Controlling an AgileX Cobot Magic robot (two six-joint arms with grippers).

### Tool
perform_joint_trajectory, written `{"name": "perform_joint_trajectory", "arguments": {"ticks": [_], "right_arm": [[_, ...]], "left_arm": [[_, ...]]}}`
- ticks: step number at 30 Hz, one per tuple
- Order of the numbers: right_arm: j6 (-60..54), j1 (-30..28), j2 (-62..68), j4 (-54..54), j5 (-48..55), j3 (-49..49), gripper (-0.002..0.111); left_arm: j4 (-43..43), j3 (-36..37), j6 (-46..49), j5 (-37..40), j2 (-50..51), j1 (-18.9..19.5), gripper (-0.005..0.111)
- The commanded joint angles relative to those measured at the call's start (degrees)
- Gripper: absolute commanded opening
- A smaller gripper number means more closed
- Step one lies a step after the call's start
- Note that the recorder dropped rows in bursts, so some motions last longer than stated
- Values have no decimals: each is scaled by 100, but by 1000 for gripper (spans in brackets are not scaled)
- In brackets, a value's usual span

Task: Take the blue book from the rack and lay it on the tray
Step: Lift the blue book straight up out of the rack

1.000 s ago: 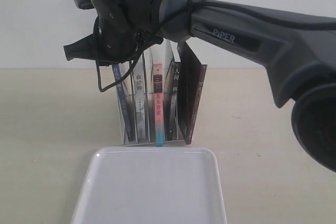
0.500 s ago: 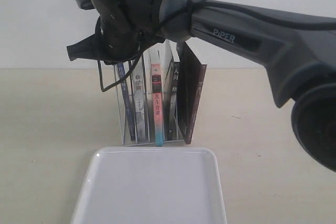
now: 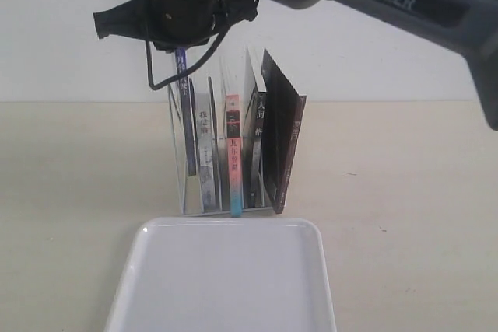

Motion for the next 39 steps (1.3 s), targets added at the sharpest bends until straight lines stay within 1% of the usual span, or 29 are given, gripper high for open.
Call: {"name": "perform_joint_trajectory", "arguments": {"ticks": [1, 27, 39], "right_arm": [[-21, -8, -391, -110, -38, -33, 0], [-343, 2, -2113, -25, 890, -33, 0], [-684, 2, -2592, -25, 1686, -33, 0]], "left_arm": [[-59, -20, -53, -41, 19, 20, 4], [-59, -20, -53, -41, 19, 20, 4], [-59, -20, -53, -41, 19, 20, 4]]}}
